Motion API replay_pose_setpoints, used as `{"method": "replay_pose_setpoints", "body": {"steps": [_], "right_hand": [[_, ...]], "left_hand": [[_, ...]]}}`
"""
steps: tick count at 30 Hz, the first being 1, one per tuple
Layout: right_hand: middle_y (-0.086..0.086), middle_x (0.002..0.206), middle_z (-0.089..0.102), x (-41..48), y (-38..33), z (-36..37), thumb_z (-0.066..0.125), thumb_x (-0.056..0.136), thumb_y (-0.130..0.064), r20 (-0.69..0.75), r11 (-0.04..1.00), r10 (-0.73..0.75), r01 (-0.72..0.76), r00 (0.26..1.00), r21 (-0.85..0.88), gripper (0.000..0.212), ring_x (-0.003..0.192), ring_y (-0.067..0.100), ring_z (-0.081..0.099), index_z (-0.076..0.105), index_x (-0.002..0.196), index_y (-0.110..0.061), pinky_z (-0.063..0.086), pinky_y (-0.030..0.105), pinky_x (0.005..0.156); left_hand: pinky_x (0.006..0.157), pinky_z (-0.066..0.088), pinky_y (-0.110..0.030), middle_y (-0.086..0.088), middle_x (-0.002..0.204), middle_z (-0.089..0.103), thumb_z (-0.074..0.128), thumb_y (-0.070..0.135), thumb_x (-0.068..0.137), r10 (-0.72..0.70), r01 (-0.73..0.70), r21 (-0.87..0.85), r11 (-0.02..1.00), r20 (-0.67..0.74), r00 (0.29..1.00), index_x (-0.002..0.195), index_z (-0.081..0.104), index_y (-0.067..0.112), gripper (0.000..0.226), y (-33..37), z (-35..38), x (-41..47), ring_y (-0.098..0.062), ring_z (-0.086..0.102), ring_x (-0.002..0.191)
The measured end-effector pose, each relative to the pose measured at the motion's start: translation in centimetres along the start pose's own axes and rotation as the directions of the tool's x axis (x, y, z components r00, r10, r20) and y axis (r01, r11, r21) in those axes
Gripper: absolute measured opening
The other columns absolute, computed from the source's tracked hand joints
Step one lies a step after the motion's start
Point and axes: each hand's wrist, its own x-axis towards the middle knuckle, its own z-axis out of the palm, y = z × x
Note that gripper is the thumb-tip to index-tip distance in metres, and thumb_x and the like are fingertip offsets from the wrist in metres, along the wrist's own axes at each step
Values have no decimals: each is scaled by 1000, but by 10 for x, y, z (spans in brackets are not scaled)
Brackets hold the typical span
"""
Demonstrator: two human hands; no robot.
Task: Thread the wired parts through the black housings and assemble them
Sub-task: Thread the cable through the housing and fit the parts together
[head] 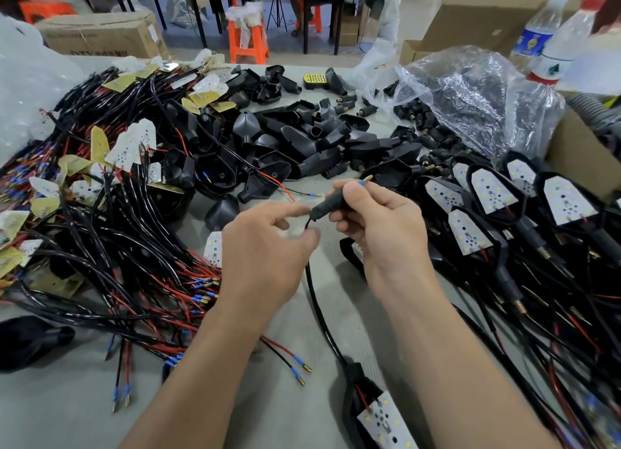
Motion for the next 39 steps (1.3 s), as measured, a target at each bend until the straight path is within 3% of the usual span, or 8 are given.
{"method": "replay_pose_setpoints", "body": {"steps": [7,13,15,21,28,31,34,39], "right_hand": [[8,80,75,-3,1,4,64,95,-11,-40,997,-40,38,998,-60,27,61,11,58,82,74,-15,44,18,53],[10,73,71,9,-6,-4,60,97,-6,-183,992,-107,117,977,46,27,54,12,50,77,76,-11,36,20,49],[8,70,69,11,-8,-7,60,98,-8,-214,991,-119,129,970,33,27,51,11,48,75,76,-11,37,19,47],[3,63,67,16,-9,-8,57,102,-11,-248,987,-157,162,956,-1,29,45,8,47,73,77,-9,37,18,43],[0,55,64,26,-7,-22,59,97,-10,-328,963,-263,228,907,-141,34,42,10,47,71,65,-15,37,19,41],[-3,51,62,36,-15,-40,58,98,-7,-438,968,-251,231,863,-100,33,39,7,46,68,68,-14,35,18,38],[-3,54,62,37,-23,-50,53,101,-5,-489,952,-279,304,826,-30,32,42,9,48,66,72,-10,37,20,40],[8,69,69,29,-25,-45,48,108,-26,-254,975,-101,146,962,168,34,52,16,58,69,92,-4,44,23,49]], "left_hand": [[67,44,-13,25,78,70,68,50,77,55,-51,-46,998,98,994,99,71,57,23,7,-1,-2,1,63,81],[69,43,-33,-3,63,56,68,52,74,-53,112,-144,983,361,931,82,78,20,34,5,5,0,-16,51,64],[83,46,-34,3,73,74,70,47,74,-77,232,-276,933,476,876,75,82,21,29,10,5,2,-16,65,76],[66,32,-31,-13,70,73,63,41,81,-28,363,-406,839,634,773,67,80,20,31,17,1,5,-13,53,68],[66,47,-35,-12,63,68,74,48,71,-25,118,-165,979,478,878,71,80,28,21,19,4,0,-35,60,69],[55,52,-34,-2,58,68,76,44,68,21,19,-89,996,425,905,75,78,39,9,19,1,-9,-23,63,55],[49,37,-17,5,46,60,73,43,64,-11,104,-155,982,508,861,56,73,23,21,20,-7,-12,-7,47,45],[74,42,-34,-8,56,65,63,37,73,-123,345,-363,866,513,849,62,77,17,26,16,-15,3,-19,56,66]]}}
